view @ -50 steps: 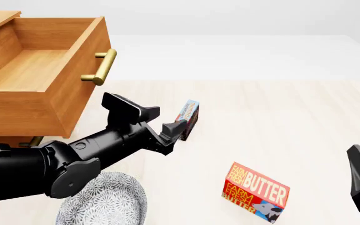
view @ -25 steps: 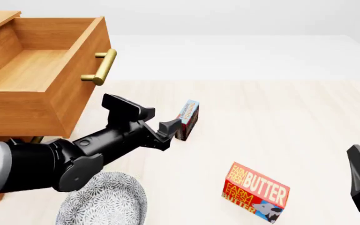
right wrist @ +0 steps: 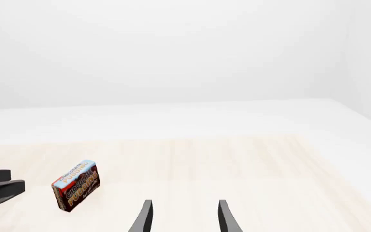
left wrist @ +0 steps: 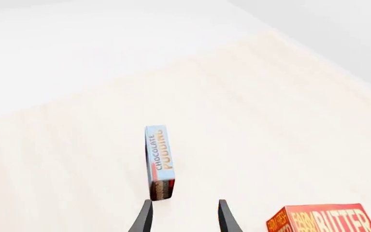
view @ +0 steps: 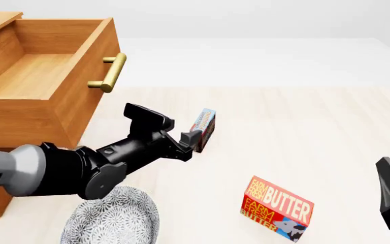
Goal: Put the chocolate pudding in the top drawer of the cabinet and close it.
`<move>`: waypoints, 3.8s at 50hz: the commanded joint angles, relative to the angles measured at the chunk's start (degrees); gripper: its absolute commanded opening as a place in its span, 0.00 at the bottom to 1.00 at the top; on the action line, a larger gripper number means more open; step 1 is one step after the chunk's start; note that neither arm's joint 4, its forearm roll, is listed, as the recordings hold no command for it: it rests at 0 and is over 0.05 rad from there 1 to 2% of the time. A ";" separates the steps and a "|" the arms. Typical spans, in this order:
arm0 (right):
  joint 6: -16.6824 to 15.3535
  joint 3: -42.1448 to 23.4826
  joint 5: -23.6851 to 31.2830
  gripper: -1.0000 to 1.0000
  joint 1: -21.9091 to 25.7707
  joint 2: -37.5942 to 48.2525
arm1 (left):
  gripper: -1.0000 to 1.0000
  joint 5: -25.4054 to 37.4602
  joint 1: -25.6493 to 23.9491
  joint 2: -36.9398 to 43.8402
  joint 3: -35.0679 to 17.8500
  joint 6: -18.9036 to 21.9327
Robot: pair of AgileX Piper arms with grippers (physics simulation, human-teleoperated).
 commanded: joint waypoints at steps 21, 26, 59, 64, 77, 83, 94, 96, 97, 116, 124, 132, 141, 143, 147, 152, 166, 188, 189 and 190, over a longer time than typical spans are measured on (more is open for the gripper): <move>0.00 -0.08 0.08 1.00 -0.01 0.00 | 1.00 -1.90 2.52 5.77 -2.30 -1.27; 0.00 -0.09 0.09 1.00 -0.01 0.00 | 1.00 -2.05 3.00 6.45 -2.83 -1.13; 0.00 0.02 0.00 1.00 -0.02 0.00 | 1.00 -4.67 3.94 12.81 -5.54 -3.64; 0.00 0.02 -0.01 1.00 -0.01 0.00 | 1.00 -5.26 4.37 13.81 -5.87 -4.04; 0.02 0.02 -0.01 1.00 -0.01 0.00 | 1.00 -5.56 4.74 15.97 -7.39 -4.43; 0.03 0.02 -0.01 1.00 -0.03 0.00 | 1.00 -5.35 4.29 16.70 -8.24 -4.70; 0.02 0.02 -0.01 1.00 -0.02 0.00 | 1.00 -5.44 3.44 18.42 -9.54 -5.35; 0.00 0.02 -0.01 1.00 -0.01 0.00 | 1.00 -5.45 3.43 18.48 -9.60 -5.43; 0.02 0.02 -0.01 1.00 -0.02 0.00 | 1.00 -5.39 3.36 18.56 -9.71 -5.44; 0.02 0.02 0.00 1.00 -0.02 0.00 | 1.00 -4.25 3.38 19.56 -12.04 -5.41; 0.01 0.02 0.00 1.00 -0.01 0.00 | 1.00 -3.48 3.26 20.30 -13.41 -5.35; 0.01 0.02 -0.01 1.00 -0.03 0.00 | 1.00 -3.38 2.80 21.47 -14.43 -5.71; 0.01 0.02 -0.01 1.00 -0.01 0.00 | 1.00 -3.35 2.48 22.99 -15.50 -6.27; 0.00 0.02 -0.02 1.00 -0.01 0.00 | 1.00 -3.30 2.52 23.21 -15.72 -6.37; 0.01 0.02 0.00 1.00 -0.03 0.00 | 1.00 -3.38 2.52 23.43 -15.93 -6.47; 0.02 0.02 0.00 1.00 -0.03 0.00 | 1.00 -3.34 2.54 23.87 -16.18 -6.24; 0.01 0.02 -0.01 1.00 -0.02 0.00 | 1.00 -3.36 2.62 24.94 -16.98 -6.65; 0.03 0.02 -0.01 1.00 -0.01 0.00 | 1.00 -4.01 2.57 26.89 -17.57 -7.73; 0.02 0.02 -0.01 1.00 -0.01 0.00 | 1.00 -3.99 2.58 26.89 -17.59 -7.76; 0.01 0.02 0.00 1.00 -0.01 0.00 | 1.00 -4.04 2.58 26.90 -17.55 -7.77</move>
